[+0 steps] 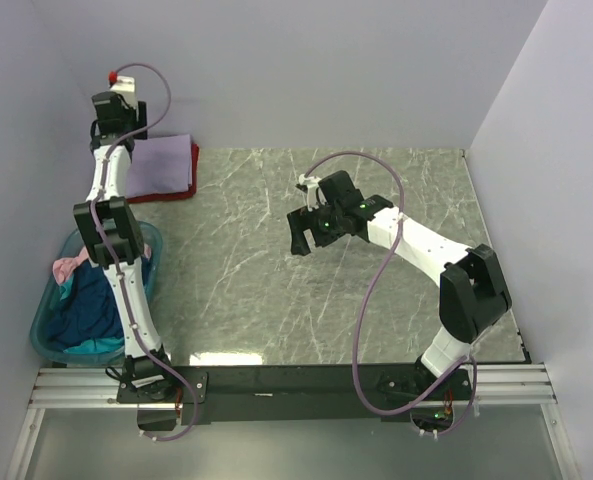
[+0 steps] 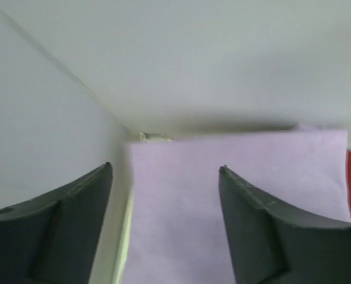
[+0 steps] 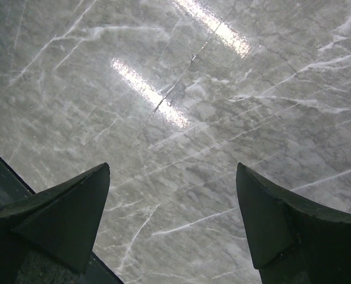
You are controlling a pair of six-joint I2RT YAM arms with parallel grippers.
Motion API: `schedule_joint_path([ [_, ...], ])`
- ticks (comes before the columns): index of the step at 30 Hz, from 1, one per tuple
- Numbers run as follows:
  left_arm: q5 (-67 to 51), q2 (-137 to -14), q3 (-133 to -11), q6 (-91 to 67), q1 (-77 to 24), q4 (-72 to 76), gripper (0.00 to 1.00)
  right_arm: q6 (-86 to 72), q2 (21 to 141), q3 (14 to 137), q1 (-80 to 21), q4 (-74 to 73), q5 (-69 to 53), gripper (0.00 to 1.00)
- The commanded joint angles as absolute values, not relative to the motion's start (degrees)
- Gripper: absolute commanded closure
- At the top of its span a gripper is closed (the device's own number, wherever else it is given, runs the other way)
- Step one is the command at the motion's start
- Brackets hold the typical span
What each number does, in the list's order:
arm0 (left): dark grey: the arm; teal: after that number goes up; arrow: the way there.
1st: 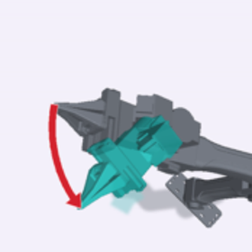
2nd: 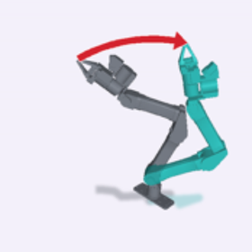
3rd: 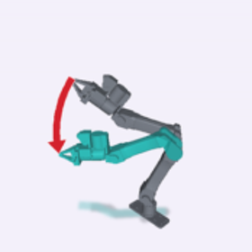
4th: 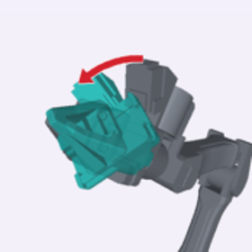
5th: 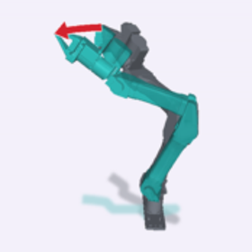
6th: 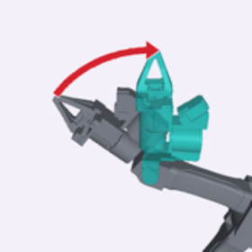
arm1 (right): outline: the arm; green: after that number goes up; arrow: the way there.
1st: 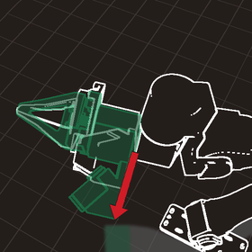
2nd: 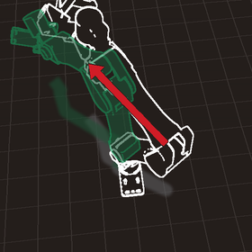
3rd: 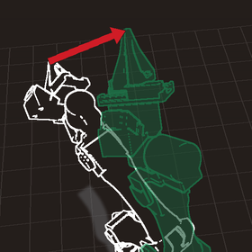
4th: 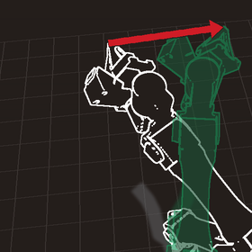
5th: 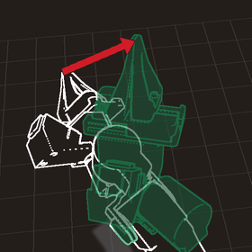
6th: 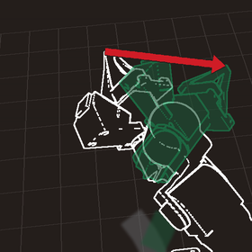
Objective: Fold and stack the t-shirts
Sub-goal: Neatly place the folded tshirt to the corner, then reset both grippers
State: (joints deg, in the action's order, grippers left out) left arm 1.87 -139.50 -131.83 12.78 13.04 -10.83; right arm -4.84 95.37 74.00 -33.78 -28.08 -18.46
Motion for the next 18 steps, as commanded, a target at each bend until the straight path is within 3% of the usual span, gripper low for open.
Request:
schedule_joint_path([
  [1, 2.38, -135.63, -136.94, 14.59, 15.11, -10.19, 0.2, -3.69, 93.0, 77.08, -33.14, -29.35, -17.67, 0.06],
  [2, 2.11, -134.4, -135.89, 15.02, 15.64, -10.54, 0.18, -3.43, 92.47, 76.91, -32.96, -29.53, -17.67, 0.06],
  [4, 0.54, -130.54, -134.83, 15.73, 16.08, -13.07, 0.01, -3.43, 90.63, 76.47, -32.0, -29.44, -17.58, 0.06],
  [18, -13.88, -107.86, -122.18, 8.01, 10.73, -41.73, 0.01, -2.29, 79.72, 73.57, -16.71, -34.8, -21.97, 0.04],
])
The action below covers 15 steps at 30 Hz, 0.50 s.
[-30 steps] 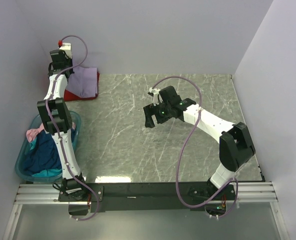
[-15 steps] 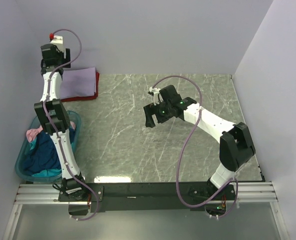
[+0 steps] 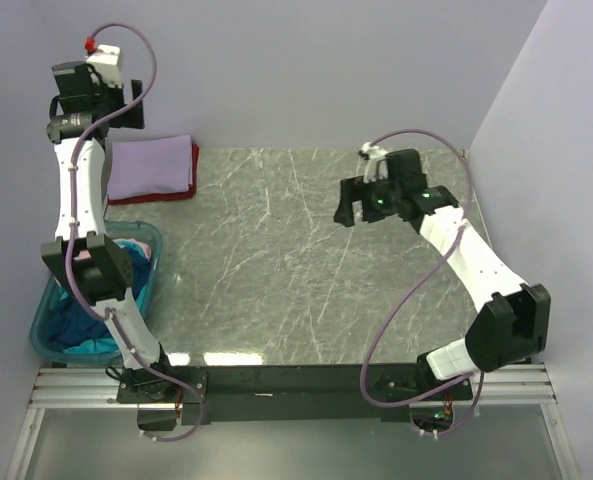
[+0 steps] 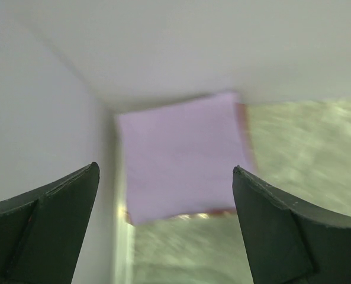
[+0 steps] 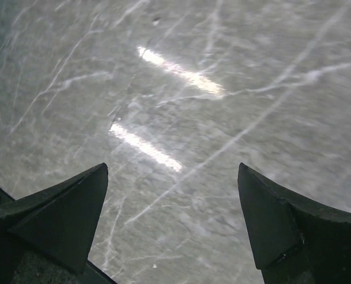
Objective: Fold and stack the t-shirts
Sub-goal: Reset both grippers
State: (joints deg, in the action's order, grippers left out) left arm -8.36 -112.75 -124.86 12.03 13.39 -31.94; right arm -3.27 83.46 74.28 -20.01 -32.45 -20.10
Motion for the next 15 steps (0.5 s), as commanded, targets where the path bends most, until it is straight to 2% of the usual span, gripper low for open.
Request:
schedule_joint_path([
  [1, -14.23, -106.71, -120.95, 7.22, 8.9, -43.14, 0.01, -2.2, 78.41, 72.87, -15.57, -35.15, -22.32, 0.04],
  [9, -12.48, -89.68, -95.3, -2.98, 0.35, -41.58, 0.01, -0.53, 72.69, 65.22, -3.88, -39.98, -22.33, 0.03],
  [15, -12.57, -77.02, -72.36, -3.69, -5.0, -36.66, 0.01, 3.34, 70.76, 59.34, -2.29, -43.51, -22.32, 0.03],
])
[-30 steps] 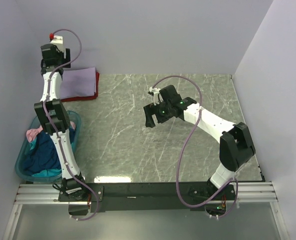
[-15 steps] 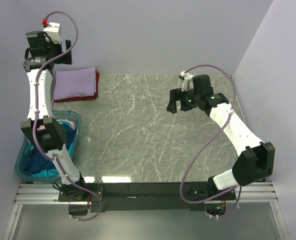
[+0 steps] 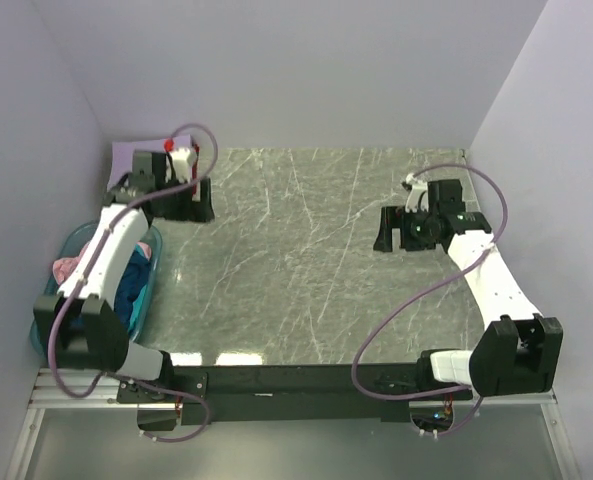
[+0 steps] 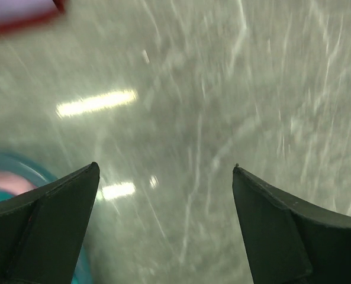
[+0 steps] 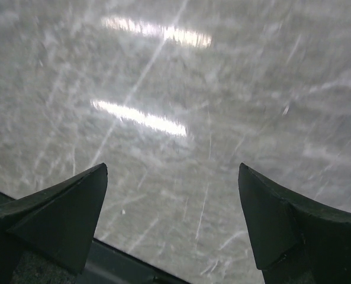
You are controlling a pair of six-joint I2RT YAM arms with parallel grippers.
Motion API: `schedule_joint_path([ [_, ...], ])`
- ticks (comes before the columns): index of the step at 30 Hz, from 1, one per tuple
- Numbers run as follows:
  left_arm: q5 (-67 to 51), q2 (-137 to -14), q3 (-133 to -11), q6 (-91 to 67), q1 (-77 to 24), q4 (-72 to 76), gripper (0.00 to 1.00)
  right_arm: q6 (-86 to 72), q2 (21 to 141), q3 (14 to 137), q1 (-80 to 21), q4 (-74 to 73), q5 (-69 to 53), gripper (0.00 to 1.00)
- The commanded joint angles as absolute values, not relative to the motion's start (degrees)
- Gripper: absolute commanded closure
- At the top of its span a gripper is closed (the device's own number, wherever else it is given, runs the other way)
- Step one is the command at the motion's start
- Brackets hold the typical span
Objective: Fold and stack the t-shirts
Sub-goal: Reset both grippers
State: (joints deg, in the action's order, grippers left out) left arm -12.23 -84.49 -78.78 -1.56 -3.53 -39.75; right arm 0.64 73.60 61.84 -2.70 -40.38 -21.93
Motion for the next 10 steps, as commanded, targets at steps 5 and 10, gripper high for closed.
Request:
schedule_joint_path([
  [5, -12.04, -70.15, -60.67, -3.95, -8.0, -35.33, 0.0, 3.25, 67.24, 53.01, -2.29, -42.37, -24.26, 0.03],
  [10, -12.39, -64.87, -57.39, -3.87, -8.7, -35.86, 0.0, 2.81, 63.64, 52.03, -2.29, -41.92, -23.55, 0.02],
])
